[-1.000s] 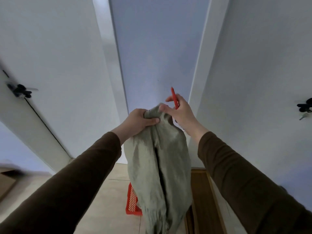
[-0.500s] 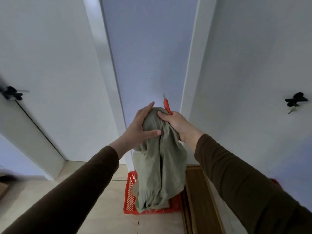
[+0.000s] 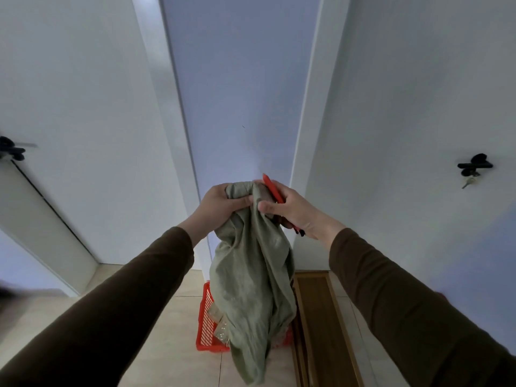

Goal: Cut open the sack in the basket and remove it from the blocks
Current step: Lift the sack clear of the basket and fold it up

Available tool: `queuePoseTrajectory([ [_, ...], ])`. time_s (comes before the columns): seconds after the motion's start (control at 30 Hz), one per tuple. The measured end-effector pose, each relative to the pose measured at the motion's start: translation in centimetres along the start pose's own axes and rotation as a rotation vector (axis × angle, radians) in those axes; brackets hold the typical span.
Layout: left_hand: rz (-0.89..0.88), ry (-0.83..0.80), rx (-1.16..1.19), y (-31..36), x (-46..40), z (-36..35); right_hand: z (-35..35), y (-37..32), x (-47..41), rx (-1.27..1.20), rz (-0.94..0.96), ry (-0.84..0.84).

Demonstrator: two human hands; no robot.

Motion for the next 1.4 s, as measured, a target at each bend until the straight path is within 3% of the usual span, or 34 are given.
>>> queuePoseTrajectory([
  [0.07,0.042,-0.033,0.001,0.4,-0.1,-0.1,-0.2,0.4,0.1,0.065,0.028,0.021],
  [0.17,0.107,-0.075,0.044,0.5,0.3,-0.6,-0.5,0.7,-0.3,0.187,0.1,0.202],
  [0.23,0.124,-0.063,0.117,0.1,0.6,-0.8,-0.3,1.0,-0.4,0.132,0.088,0.319],
  [0.37,-0.01,-0.126,0.143,-1.3,2.2,-1.0,-0.3,1.4,0.5,-0.148,-0.155,0.392],
  [0.5,-0.178,-0.135,0.034,-2.3,3.6,-2.0,-1.2,2.2,0.9,-0.46,-0.43,0.316],
  [0.57,-0.21,-0.108,-0.002,-2.4,3.6,-2.3,-1.1,2.5,1.1,-0.48,-0.507,0.262],
  [0.67,-0.158,-0.068,0.002,-2.8,3.1,-2.2,-0.8,2.9,1.3,-0.312,-0.472,0.251],
  [0.77,-0.098,-0.004,-0.009,-3.0,2.5,-2.2,-0.4,3.1,1.6,-0.022,-0.201,0.356],
  [0.83,-0.028,0.025,0.022,-2.9,2.1,-2.3,-0.1,2.9,2.2,-0.036,-0.053,0.337],
  [1.0,0.092,0.068,0.033,-2.0,1.2,-2.1,-0.2,3.7,2.8,-0.05,0.035,0.237],
  [1.17,0.128,0.112,0.0,-2.1,2.0,-2.8,-0.8,4.2,2.0,0.096,0.062,0.309],
  [1.3,0.026,-0.031,0.077,-3.2,3.0,-3.2,-0.5,4.2,1.6,-0.137,-0.063,0.401],
  [1.4,-0.024,-0.117,0.111,-4.2,3.4,-2.9,-0.6,4.2,1.5,-0.275,-0.235,0.374],
])
Point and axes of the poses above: each hand's wrist, its own x-axis away from the middle knuckle, its own z-axis out of the back of the hand, y = z × x, the point moved 1 cm from there along -x, towards the middle knuckle, and after that the axes turned 14 degrees about y, right-handed, at the moved point
